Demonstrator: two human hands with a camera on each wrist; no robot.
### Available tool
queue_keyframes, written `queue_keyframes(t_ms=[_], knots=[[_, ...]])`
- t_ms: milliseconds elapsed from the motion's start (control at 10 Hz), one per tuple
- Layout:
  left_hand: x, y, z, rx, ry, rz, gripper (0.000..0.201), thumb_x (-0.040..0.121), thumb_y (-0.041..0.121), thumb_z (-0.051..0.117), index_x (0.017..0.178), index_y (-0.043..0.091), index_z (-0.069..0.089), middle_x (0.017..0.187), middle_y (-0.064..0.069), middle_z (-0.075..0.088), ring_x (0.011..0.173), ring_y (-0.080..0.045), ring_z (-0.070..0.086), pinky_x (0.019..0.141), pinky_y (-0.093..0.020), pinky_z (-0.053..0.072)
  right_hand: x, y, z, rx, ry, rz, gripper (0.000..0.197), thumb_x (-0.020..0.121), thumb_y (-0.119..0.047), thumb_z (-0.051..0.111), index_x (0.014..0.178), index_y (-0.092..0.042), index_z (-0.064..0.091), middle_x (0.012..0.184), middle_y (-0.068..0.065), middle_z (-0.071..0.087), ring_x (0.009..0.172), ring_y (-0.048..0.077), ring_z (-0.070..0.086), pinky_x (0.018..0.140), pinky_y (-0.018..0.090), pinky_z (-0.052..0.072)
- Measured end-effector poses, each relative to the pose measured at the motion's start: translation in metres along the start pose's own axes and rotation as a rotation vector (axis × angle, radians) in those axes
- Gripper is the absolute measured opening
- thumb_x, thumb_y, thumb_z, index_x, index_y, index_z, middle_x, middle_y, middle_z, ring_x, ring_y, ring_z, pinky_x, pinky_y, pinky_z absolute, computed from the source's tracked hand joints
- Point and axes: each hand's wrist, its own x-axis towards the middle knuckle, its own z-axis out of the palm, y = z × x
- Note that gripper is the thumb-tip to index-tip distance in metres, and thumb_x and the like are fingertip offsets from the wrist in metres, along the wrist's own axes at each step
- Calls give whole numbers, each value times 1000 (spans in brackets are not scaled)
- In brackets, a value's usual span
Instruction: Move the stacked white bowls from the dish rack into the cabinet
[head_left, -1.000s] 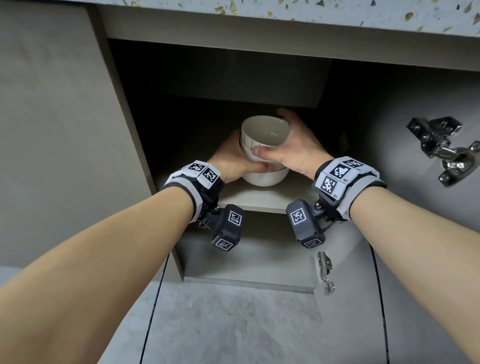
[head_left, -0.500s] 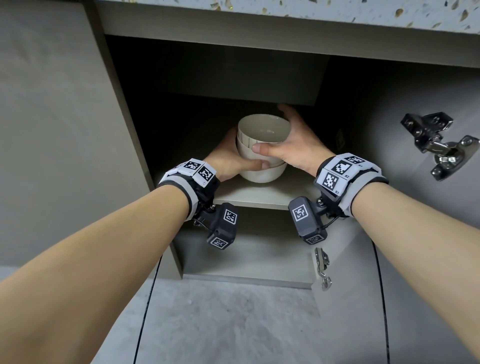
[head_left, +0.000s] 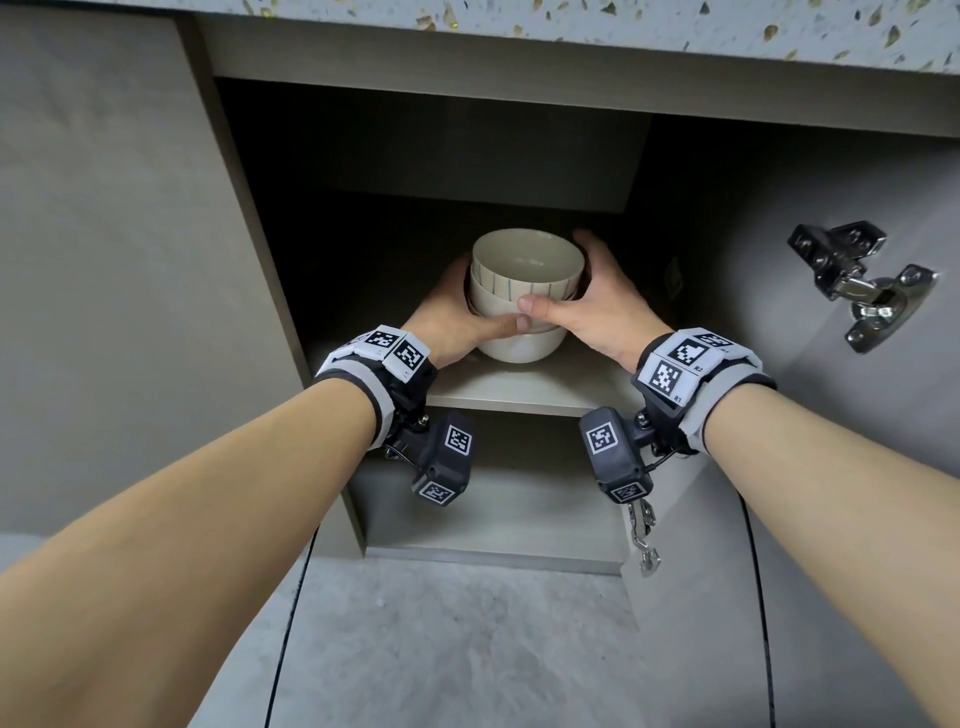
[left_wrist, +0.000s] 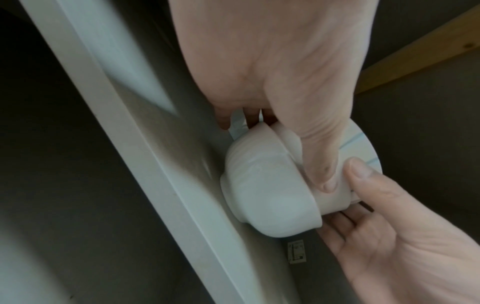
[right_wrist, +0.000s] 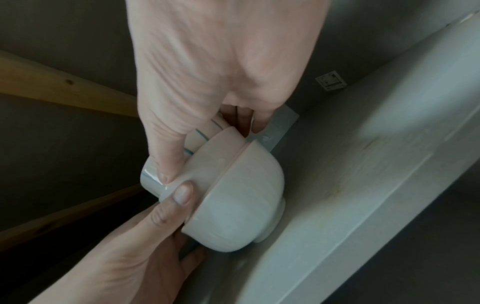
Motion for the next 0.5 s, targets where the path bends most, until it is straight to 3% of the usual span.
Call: queue_keyframes(t_ms=[100, 200, 300, 400, 500], knots=[[0, 0, 0, 17, 16, -11, 91, 75, 20, 89, 149, 15, 37, 141, -1, 56, 125, -11, 54, 98, -21, 45, -1, 0, 1, -5, 11, -7, 91, 75, -38, 84, 149, -20, 35, 132, -6, 52, 120, 11, 49, 95, 26, 38], [2, -1, 0, 35, 10, -11, 91, 75, 19, 88, 149, 14, 36, 143, -3, 55, 124, -11, 52, 97, -21, 43, -2, -2, 2, 12, 14, -23, 80, 73, -37, 85, 140, -20, 45, 126, -5, 58, 116, 13, 55, 98, 30, 45], [-1, 4, 0, 40, -2, -18, 95, 73, 23, 90, 150, 14, 35, 144, -4, 54, 127, -14, 52, 106, -30, 44, -3, -3, 2, 24, 12, -17, 86, 74, -36, 85, 145, -18, 40, 131, -3, 57, 120, 14, 54, 98, 27, 42], [-4, 4, 0, 28, -4, -34, 99, 69, 28, 91, 150, 12, 36, 142, -1, 56, 125, -10, 57, 108, -31, 49, -6, -1, 2, 11, 12, 0, 108, 73, -42, 84, 157, -19, 20, 155, 3, 42, 140, 19, 41, 104, 26, 33], [-20, 10, 0, 91, 59, -43, 96, 77, 20, 87, 153, 11, 28, 143, 2, 48, 116, 6, 51, 88, 1, 42, -18, 7, 4, 69, 59, 7, 116, 69, -50, 82, 158, -28, 13, 163, 0, 30, 147, 17, 33, 115, 34, 32]])
